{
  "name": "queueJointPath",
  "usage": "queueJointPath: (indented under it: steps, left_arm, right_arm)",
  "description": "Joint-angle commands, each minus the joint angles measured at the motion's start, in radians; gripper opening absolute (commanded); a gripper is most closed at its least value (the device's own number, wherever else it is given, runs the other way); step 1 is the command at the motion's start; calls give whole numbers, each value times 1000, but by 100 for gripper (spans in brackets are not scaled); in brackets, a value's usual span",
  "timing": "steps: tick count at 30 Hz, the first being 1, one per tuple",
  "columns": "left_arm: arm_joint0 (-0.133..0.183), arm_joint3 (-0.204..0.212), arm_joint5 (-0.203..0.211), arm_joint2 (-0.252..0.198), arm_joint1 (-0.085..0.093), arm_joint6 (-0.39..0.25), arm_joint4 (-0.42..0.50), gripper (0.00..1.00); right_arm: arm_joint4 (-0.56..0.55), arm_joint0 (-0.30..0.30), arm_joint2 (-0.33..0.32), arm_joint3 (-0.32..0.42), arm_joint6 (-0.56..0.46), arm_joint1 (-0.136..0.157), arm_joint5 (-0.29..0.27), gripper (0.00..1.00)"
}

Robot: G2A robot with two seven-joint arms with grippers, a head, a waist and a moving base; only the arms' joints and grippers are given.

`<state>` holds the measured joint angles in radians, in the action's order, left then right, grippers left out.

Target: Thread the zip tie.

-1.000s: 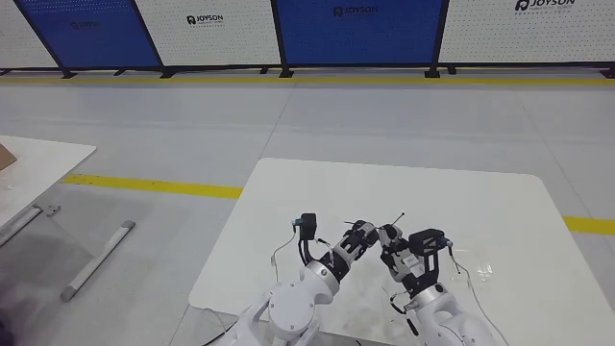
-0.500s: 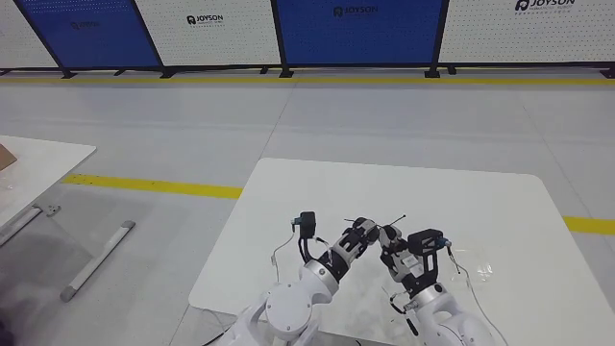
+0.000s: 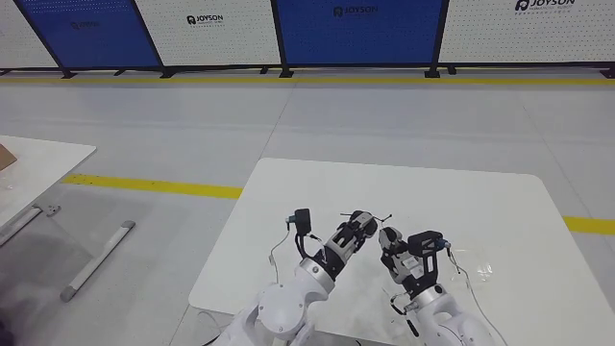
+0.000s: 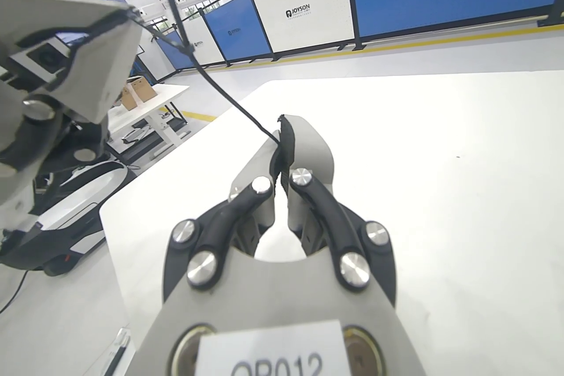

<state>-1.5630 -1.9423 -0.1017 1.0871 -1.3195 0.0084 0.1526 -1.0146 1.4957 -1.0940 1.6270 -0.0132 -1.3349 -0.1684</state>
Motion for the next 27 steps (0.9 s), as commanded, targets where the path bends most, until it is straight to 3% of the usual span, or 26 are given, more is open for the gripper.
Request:
queueJointPath:
  steps: [1, 11, 18, 19, 20, 23, 26, 27]
  left_arm:
    - [-3, -4, 10, 1, 0, -2, 3, 0]
    - [-12, -13, 45, -2, 1, 1, 0, 0]
    - [-14, -4, 43, -1, 2, 5, -7, 0]
    - [-13, -4, 36, -2, 2, 9, -7, 0]
    - [-11, -1, 26, -2, 2, 13, -5, 0]
    - [-3, 2, 0, -5, 1, 20, -9, 0]
    - [0, 3, -12, -9, 0, 24, -9, 0]
    - [0, 4, -15, -9, 0, 25, -9, 0]
  right_arm:
    - [1, 0, -1, -4, 1, 0, -1, 0]
    - [2, 2, -5, -13, 9, 1, -6, 0]
    - [3, 1, -1, -14, 9, 1, -14, 0]
    - [2, 1, 0, -14, 5, 2, -22, 16]
    - [-4, 0, 2, -13, -4, 3, -34, 42]
    - [-20, 2, 4, -9, -14, 5, -41, 73]
    - [-23, 3, 4, -2, -14, 6, -39, 67]
    - [-24, 4, 4, 3, -11, 6, -36, 60]
